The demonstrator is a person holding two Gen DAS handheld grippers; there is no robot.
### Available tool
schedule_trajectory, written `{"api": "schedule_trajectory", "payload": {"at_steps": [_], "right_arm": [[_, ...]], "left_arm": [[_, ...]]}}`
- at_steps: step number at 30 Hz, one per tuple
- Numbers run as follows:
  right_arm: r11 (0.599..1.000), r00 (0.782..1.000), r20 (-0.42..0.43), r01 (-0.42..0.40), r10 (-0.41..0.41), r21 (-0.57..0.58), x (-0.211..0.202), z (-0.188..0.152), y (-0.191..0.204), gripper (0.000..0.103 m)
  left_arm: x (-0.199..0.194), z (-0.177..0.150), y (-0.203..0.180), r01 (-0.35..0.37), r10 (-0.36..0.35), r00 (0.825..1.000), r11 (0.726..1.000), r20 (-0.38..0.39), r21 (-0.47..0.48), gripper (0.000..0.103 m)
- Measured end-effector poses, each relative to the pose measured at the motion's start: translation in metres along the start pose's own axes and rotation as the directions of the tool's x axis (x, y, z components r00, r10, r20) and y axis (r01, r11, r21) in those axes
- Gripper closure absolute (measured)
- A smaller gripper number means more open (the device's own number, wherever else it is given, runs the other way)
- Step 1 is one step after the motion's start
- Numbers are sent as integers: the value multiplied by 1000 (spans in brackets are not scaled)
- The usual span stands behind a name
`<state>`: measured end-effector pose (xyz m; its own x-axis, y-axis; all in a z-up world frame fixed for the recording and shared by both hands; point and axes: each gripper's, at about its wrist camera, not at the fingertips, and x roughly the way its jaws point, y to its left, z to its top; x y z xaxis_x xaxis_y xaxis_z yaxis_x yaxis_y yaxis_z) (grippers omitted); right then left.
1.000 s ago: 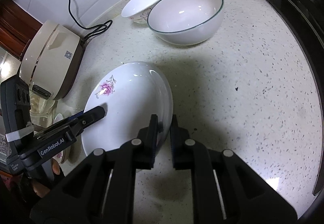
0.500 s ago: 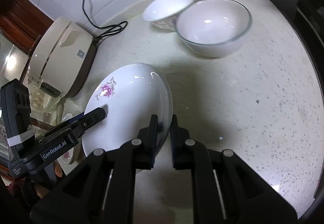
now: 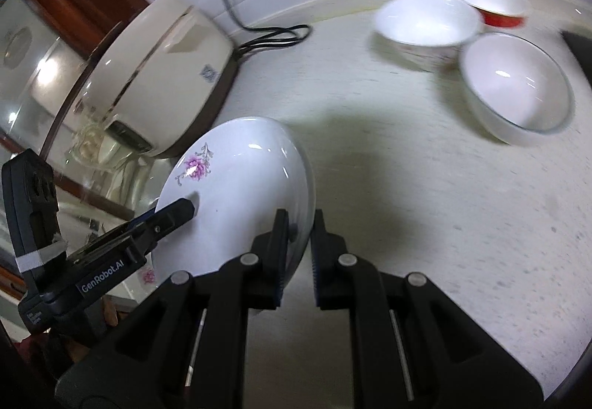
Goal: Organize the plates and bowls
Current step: 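Carry both held flower plates toward the rice cooker and lower them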
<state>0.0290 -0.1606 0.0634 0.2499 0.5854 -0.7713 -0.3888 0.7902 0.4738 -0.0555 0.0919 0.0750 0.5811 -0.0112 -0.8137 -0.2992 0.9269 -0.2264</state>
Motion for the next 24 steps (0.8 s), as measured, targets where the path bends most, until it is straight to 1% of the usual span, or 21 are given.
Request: {"api": "schedule_trajectory", "payload": {"at_steps": [6,12,19,24], "right_arm": [[995,998,-33,-53,50,-80,22,3,43,88],[984,993,-75,-101,90,-146,44,4,78,88],[967,985,-131,-140,113,-214,65,-1,108,88],[953,980,-167,-151,109,-262,77,-8,125,88]], "left_arm": [[-16,-7,39,-60,62,998,995,21,-79,71],[-26,-16,75,-102,108,994,981,26,-166,71],[-38,-28,107,-140,151,988,961,28,-239,71],[-43,-36,127,-167,179,984,944,15,-283,71]]}}
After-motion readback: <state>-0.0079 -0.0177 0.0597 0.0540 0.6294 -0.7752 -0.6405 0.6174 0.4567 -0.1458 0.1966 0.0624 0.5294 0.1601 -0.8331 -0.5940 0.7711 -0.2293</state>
